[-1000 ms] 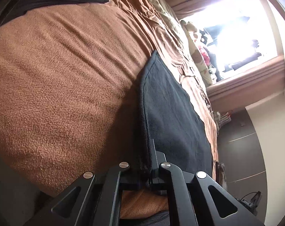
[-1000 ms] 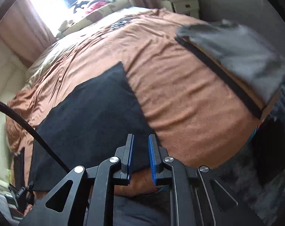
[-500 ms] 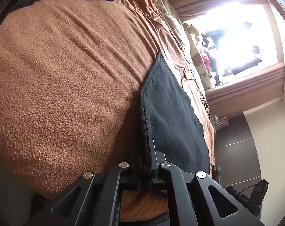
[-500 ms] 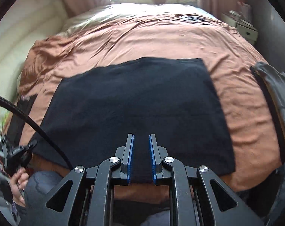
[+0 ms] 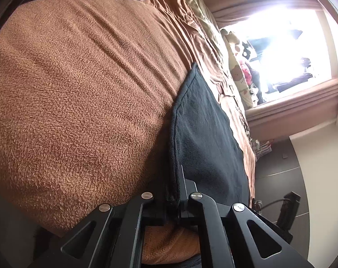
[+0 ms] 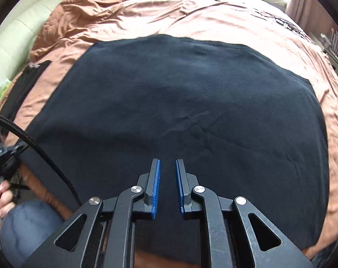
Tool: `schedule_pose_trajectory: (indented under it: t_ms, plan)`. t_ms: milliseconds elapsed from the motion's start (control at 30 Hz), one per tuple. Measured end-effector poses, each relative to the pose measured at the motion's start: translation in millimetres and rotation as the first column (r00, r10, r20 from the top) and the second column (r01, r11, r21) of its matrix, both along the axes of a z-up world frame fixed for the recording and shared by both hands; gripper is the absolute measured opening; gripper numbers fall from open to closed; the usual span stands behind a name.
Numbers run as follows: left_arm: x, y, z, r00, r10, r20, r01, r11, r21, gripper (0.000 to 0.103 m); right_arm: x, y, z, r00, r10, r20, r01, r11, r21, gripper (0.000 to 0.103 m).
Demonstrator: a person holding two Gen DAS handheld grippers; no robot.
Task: Fold small clothes
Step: 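Lift the side edge with both grippers and fold it across the shirt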
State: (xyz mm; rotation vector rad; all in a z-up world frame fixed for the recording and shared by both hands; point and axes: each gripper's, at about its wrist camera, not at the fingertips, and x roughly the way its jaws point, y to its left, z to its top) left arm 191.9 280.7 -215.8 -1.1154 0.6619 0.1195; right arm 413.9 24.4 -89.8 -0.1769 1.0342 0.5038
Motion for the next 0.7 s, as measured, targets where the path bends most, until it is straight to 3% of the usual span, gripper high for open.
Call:
schedule_pose_trajectory:
  t_ms: [133, 467, 700]
  plan:
    - [-1, -5, -1, 1.000, 0.012, -0.008, -0.012, 1.000, 0.002, 0.005, 29, 16, -17, 0.999, -0.028, -0.016, 0.028, 0.999, -0.015, 0.008]
    - [-2, -11, -1, 1.000, 0.018, -0.014, -0.018, 1.000, -0.004, 0.005, 103, 38, -16, 0.996, -0.087, -0.031, 0.087, 0.996, 0.012, 0.007]
    - [2, -13, 1, 1.000, 0.014, -0.019, -0.014, 1.000, -0.001, 0.005, 152, 65, -26, 0.992, -0.125, -0.001, 0.125, 0.992, -0.021, 0.007]
